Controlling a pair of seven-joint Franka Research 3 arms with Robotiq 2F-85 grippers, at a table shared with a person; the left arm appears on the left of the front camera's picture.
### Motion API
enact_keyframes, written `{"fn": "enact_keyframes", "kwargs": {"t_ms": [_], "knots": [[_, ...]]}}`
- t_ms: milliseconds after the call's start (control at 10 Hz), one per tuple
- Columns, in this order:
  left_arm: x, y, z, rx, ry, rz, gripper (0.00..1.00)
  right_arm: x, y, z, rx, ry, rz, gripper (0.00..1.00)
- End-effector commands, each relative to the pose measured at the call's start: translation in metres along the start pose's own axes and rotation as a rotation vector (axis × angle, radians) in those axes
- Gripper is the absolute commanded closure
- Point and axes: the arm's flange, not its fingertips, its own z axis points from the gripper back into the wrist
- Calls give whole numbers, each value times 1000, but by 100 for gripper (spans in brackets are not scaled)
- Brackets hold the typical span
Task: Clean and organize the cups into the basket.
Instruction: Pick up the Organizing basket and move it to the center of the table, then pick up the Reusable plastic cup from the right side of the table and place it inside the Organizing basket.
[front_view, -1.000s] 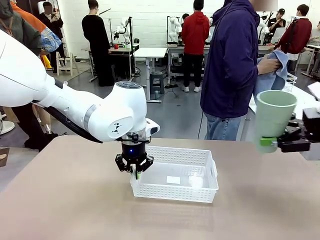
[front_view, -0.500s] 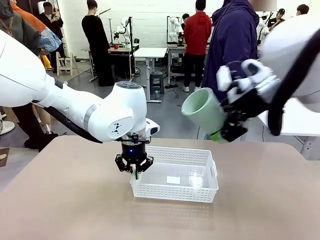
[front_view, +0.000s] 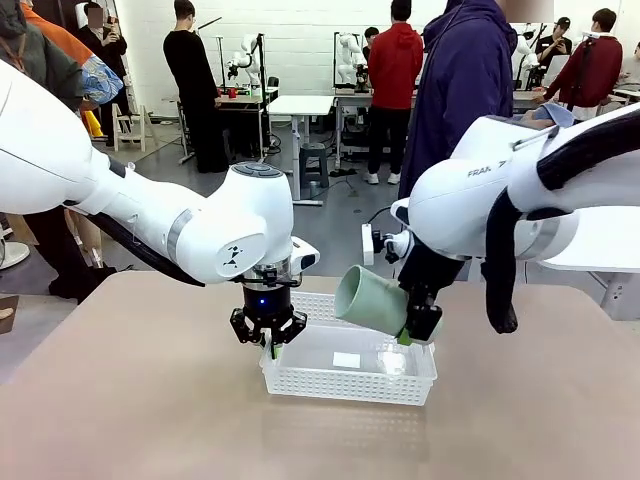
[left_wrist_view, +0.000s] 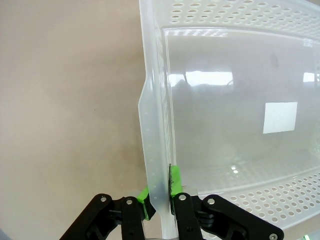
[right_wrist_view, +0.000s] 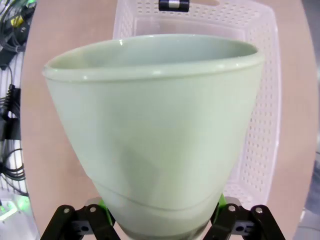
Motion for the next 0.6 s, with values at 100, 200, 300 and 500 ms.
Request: {"fn": "enact_keyframes", "kwargs": {"t_ms": [100, 200, 300, 500], "knots": [[-2, 2, 2, 2, -5, -3, 100, 12, -9, -1, 29, -19, -9, 20], [-2, 2, 2, 2, -5, -3, 100, 7, -9, 0, 48, -19, -9, 20], [-2, 2, 2, 2, -5, -3, 100, 7, -5, -6, 16, -9, 7, 20], [-2, 2, 2, 2, -5, -3, 100, 7, -5, -6, 16, -9, 7, 20]]}}
